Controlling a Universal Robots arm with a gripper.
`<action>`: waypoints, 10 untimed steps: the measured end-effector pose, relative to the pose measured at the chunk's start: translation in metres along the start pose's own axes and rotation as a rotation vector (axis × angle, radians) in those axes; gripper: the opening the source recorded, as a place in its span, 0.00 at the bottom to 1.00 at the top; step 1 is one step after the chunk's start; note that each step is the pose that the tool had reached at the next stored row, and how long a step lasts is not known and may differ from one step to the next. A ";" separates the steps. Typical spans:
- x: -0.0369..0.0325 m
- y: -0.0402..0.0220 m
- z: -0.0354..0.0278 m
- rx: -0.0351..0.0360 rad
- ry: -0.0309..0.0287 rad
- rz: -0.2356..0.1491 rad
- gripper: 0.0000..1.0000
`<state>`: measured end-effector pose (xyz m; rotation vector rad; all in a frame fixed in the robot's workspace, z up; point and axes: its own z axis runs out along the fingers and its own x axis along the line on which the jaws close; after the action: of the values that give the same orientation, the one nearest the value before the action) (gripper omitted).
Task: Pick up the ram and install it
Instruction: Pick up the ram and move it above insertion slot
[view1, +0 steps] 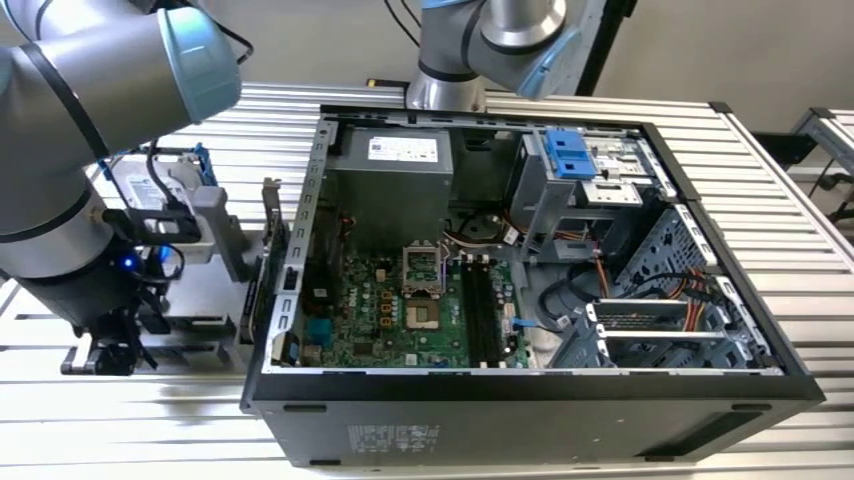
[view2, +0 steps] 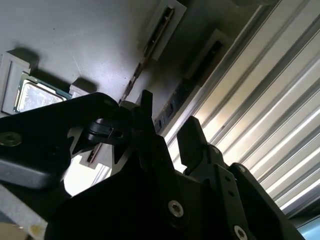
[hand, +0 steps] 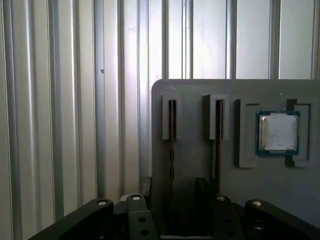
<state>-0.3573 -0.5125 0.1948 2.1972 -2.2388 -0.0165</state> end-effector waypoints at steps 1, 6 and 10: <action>-0.0001 0.0000 0.0008 0.0000 0.0002 0.001 1.00; -0.0002 0.0000 0.0022 0.0001 0.0003 0.002 1.00; -0.0002 0.0000 0.0024 0.0000 0.0003 0.001 1.00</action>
<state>-0.3574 -0.5123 0.1925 2.1954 -2.2403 -0.0162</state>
